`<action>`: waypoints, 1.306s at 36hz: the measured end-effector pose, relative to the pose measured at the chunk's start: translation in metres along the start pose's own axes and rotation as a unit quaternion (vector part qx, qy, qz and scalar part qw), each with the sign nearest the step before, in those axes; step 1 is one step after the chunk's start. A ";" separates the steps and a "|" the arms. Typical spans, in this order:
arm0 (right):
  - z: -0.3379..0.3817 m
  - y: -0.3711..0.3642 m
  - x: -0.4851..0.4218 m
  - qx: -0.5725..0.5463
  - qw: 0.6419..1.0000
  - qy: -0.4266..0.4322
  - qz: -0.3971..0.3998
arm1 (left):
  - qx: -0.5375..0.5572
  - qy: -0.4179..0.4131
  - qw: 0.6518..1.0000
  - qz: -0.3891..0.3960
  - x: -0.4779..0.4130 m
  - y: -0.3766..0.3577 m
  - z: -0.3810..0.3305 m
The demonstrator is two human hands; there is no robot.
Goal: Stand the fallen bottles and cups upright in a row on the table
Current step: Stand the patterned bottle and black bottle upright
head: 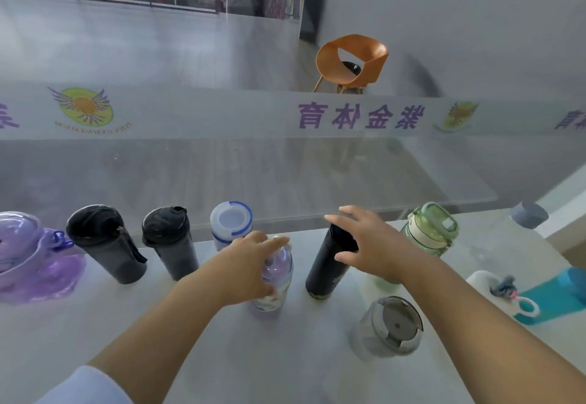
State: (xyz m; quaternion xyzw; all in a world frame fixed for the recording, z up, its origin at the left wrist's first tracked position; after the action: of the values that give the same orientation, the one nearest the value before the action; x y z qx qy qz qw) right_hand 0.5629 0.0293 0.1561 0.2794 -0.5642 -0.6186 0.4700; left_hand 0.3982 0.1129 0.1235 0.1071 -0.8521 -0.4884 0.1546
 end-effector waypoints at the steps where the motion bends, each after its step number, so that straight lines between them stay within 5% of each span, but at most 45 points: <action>1: -0.001 -0.003 -0.003 -0.003 1.000 0.002 0.011 | 0.008 0.004 1.000 -0.003 -0.001 0.000 0.000; 24: -0.034 0.008 -0.045 0.014 0.999 0.031 0.042 | -0.024 0.081 0.991 -0.106 -0.056 0.003 -0.012; 47: -0.050 0.022 -0.076 0.007 0.998 0.027 0.057 | 0.002 0.117 0.986 -0.122 -0.105 0.007 -0.001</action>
State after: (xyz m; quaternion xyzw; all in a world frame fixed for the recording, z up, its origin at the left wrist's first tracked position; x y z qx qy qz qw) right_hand 0.6428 0.0778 0.1526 0.2663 -0.5707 -0.5794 0.5174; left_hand 0.4963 0.1503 0.1130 0.2673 -0.8096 -0.4860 0.1920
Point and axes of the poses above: each hand's wrist, its own x-axis away from the middle knuckle, its own y-axis out of the back of the hand, z = x × y, the point moved 7 cm from there along -x, towards the middle knuckle, and after that the axes turned 9 degrees about -y, right-handed, at the moved point
